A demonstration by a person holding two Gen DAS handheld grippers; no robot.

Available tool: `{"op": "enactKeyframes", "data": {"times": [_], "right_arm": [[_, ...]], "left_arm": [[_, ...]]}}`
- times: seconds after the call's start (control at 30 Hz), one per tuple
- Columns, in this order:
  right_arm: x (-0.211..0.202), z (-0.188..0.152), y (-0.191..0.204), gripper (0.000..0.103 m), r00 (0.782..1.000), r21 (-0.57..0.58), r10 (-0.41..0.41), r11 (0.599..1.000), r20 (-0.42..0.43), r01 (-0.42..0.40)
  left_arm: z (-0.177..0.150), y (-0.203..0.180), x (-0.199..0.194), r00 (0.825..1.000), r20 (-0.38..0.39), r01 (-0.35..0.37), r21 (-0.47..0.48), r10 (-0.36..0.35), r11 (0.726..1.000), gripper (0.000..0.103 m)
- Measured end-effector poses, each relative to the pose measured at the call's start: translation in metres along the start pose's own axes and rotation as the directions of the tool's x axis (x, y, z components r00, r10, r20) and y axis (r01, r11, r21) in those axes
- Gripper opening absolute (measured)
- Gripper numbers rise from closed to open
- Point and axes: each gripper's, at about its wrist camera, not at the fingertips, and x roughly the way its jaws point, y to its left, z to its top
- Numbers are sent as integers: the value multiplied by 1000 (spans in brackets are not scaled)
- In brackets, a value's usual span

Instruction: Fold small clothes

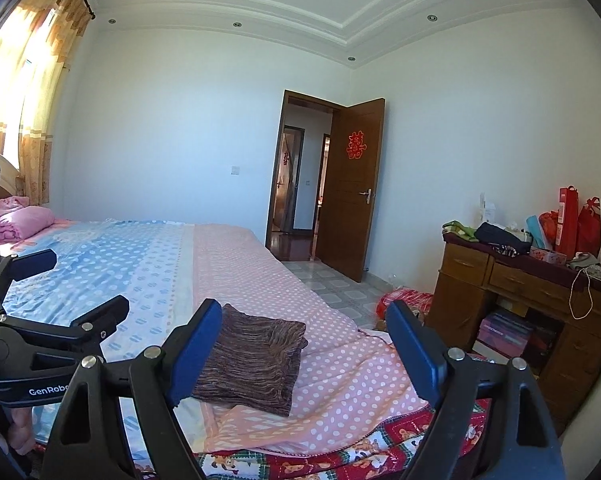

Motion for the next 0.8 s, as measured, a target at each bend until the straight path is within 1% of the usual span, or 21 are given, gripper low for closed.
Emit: {"op": "enactKeyframes", "data": {"times": [0.1,0.4,0.8], "right_arm": [[-1,-1,3,85,1000,-3,11,1000,-1,-11],[-1,-3,1,85,1000,6,21,1000,-14,-21],[3,-3,-1,85,999,25,27,999,-30,-26]], "left_arm": [[-1,-2,-1,1000,3,-14,10,14,1000,103],[-1,-3,3,1000,-27,-5,14,5,1000,103],[-1,-4,2,1000,-30,-8,17,9,1000,103]]}}
